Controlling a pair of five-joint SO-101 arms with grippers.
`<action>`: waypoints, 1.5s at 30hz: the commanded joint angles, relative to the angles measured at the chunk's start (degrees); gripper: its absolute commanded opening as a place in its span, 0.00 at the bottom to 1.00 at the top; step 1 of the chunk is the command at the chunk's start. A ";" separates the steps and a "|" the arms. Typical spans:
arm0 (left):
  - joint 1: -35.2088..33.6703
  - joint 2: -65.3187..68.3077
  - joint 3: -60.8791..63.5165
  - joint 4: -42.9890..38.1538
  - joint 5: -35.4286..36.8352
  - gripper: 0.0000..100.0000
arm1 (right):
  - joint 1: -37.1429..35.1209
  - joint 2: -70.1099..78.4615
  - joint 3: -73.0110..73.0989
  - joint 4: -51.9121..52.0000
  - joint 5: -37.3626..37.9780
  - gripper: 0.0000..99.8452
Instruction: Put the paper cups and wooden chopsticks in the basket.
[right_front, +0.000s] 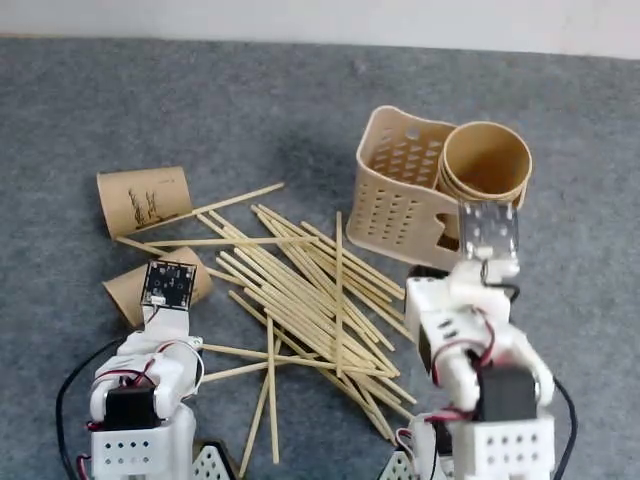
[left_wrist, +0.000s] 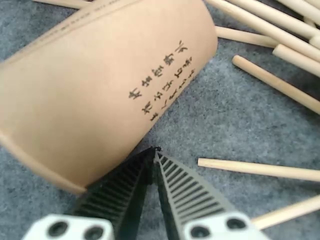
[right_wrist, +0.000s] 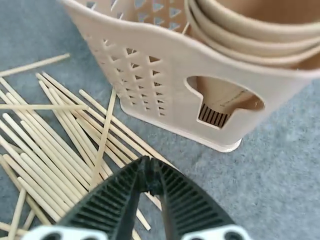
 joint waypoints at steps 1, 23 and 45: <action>-0.48 -0.31 1.10 0.44 0.35 0.01 | -0.75 -9.71 4.62 -3.47 -0.35 0.01; -1.98 -0.48 -8.84 0.88 0.18 0.01 | -0.66 -27.56 20.97 -9.45 -0.79 0.01; -16.13 11.12 -35.21 4.48 -17.23 0.13 | -0.57 -27.56 25.80 -14.64 -0.26 0.01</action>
